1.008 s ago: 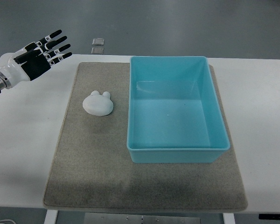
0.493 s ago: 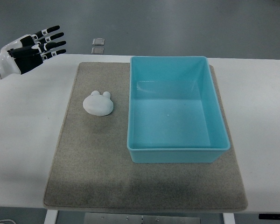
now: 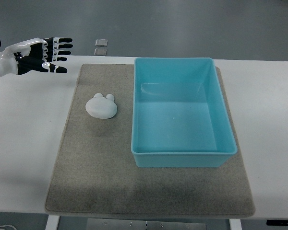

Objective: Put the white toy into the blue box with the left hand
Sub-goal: 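Move the left hand forward toward the white rabbit toy, then lower the left hand over the rabbit toy and close fingers around it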

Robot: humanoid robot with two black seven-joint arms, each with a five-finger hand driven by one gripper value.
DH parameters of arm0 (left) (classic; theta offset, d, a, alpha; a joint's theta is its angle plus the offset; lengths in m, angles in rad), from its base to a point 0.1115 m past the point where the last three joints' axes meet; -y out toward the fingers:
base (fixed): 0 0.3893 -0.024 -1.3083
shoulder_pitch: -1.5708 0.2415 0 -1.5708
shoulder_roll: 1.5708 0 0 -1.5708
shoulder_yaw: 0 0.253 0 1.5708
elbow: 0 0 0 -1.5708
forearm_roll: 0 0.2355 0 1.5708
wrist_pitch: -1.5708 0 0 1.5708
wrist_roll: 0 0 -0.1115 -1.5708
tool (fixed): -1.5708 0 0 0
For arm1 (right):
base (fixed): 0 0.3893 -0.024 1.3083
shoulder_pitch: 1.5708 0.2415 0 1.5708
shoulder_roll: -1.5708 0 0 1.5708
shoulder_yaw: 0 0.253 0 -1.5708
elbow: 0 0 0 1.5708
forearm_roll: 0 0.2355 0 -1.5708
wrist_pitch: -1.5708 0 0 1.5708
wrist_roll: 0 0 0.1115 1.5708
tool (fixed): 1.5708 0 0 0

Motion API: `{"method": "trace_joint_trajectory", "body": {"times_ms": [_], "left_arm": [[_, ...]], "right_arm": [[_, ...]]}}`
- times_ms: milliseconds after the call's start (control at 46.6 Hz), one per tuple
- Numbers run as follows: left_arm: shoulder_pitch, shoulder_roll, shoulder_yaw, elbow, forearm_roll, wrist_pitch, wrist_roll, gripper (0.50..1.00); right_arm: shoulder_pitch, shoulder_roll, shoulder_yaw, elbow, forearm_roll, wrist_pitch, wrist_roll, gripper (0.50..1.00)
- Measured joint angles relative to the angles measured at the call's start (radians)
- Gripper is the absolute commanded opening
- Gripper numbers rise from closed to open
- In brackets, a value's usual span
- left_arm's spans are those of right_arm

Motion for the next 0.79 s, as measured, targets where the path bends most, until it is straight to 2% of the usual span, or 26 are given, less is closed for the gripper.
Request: {"method": "trace_joint_trajectory", "body": {"times_ms": [150,472,622,794], "left_arm": [[0.001,-0.007,0.008,-0.052,0.101,0.048,-0.002,0.992],[0.015,0.021,0.021,-0.241,0.318,0.12,-0.017,0.992],[0.015,0.021,0.029,-0.29,0.405,0.14,-0.018,0.992],[0.015,0.017,0.053,-0.338,0.484,0.207,-0.018,0.992]], "right_arm": [[0.0,0.0,0.0,0.0,0.0,0.0,0.0,0.936],[0.0,0.0,0.0,0.0,0.0,0.0,0.0,0.936],[0.0,0.0,0.0,0.0,0.0,0.0,0.0,0.936],[0.0,0.0,0.0,0.0,0.0,0.0,0.0,0.936]]}}
